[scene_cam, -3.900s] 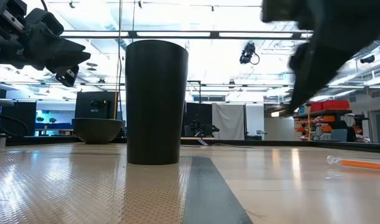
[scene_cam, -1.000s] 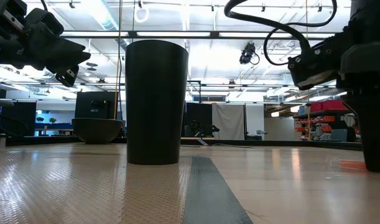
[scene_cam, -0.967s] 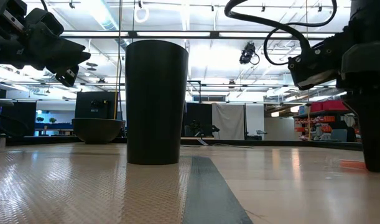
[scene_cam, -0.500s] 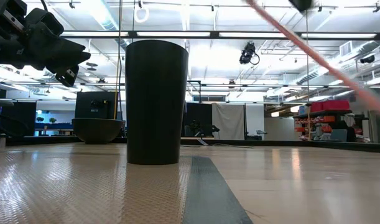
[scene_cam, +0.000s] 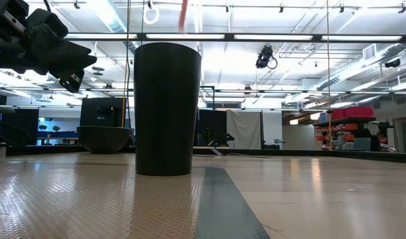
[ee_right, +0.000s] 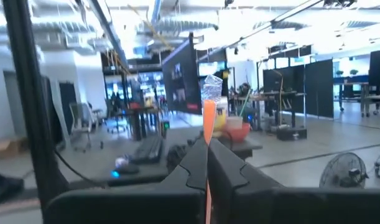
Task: Pick & Place Utensil
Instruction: Put the orange straw into the black cup, then put the black bowl on the transparent mat
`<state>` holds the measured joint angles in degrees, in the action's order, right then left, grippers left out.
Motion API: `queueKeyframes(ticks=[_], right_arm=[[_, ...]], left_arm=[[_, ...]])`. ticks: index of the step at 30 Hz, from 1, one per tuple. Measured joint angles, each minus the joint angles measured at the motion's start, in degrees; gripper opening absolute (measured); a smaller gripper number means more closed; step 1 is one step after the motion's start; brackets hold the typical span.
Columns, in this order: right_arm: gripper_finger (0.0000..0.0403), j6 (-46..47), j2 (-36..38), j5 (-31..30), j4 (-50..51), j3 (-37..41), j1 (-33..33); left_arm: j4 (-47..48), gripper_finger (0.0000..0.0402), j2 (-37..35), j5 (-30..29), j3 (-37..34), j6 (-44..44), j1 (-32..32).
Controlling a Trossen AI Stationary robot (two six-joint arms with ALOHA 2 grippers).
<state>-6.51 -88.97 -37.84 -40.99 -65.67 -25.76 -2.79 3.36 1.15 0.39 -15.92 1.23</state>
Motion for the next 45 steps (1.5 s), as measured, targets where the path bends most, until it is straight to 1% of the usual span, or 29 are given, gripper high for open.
queueKeyframes(ticks=[5,8,10,16,19,23,27,32,35,40,45], right_arm=[[0.0006,3.37,-4.64,4.42,1.48,0.0,3.14],[0.0006,4.97,-7.34,7.85,1.79,0.0,3.29],[0.0006,4.97,-8.81,9.04,1.72,0.0,2.91],[0.0006,2.25,-13.34,10.22,1.96,0.0,2.25],[0.0006,1.52,-14.57,11.27,2.68,0.02,2.27],[0.0015,1.52,-14.78,10.44,4.46,0.02,2.32],[0.0053,1.76,-14.78,10.41,5.98,0.02,2.38],[0.0125,1.49,-13.76,10.31,10.27,0.07,2.32],[0.0168,0.01,-10.11,9.26,15.19,0.07,2.27],[0.0231,-2.84,-1.68,4.88,24.97,0.07,1.76],[0.0276,-5.53,5.17,-0.01,33.37,-0.02,0.14]], left_arm=[[0.0,0.009,0.0,0.02,0.02,0.0,0.0],[0.0,0.009,0.0,0.02,0.01,0.0,0.0],[0.0,0.009,0.0,0.0,0.0,0.01,0.0],[0.0,0.009,0.0,0.02,0.0,0.0,0.0],[0.0,0.009,0.0,0.0,0.0,0.0,0.0],[0.0,0.009,0.0,0.0,0.02,0.0,0.0],[0.0,0.009,0.0,0.02,0.02,0.0,0.0],[-0.01,0.009,0.0,0.01,0.01,-0.02,0.0],[-0.6,0.009,0.0,0.08,0.02,-1.76,0.0],[-4.27,0.009,0.0,-0.05,0.02,-8.85,0.0],[-10.18,0.009,0.0,-2.67,0.02,-6.09,0.0]])
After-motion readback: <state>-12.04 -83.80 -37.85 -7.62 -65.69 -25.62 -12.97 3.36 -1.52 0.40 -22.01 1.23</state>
